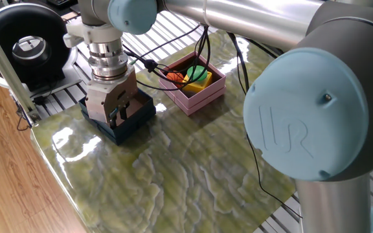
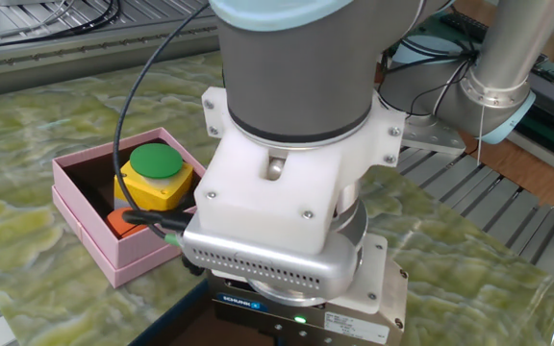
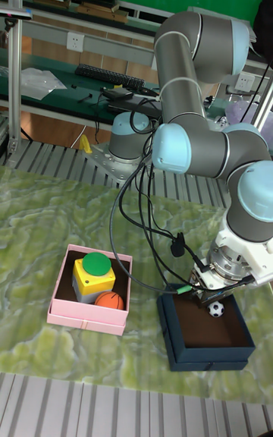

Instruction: Move an object from one box to another

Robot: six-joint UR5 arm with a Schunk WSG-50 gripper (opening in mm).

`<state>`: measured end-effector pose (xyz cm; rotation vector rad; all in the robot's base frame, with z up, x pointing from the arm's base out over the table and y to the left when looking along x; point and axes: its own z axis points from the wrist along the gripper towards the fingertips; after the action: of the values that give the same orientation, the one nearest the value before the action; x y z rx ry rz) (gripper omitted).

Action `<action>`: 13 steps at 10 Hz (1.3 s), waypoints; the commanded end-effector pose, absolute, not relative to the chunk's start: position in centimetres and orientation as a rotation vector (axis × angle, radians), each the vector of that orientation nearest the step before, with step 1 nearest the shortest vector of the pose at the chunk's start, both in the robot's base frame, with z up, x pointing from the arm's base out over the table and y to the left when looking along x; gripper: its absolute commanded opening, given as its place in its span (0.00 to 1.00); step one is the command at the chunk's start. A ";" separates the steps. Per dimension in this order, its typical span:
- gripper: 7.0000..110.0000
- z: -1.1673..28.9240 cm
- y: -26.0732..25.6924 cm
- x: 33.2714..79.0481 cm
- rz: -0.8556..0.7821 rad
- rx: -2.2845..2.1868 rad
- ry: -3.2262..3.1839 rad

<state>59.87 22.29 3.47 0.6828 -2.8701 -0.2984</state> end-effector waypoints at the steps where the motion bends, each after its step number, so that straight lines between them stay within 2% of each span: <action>1: 0.36 3.6 22.7 60.1 -0.324 0.671 -2.880; 13: 0.36 2.7 23.0 61.1 -0.339 0.677 -2.895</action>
<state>60.75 22.84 2.72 0.6821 -2.8900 -0.3195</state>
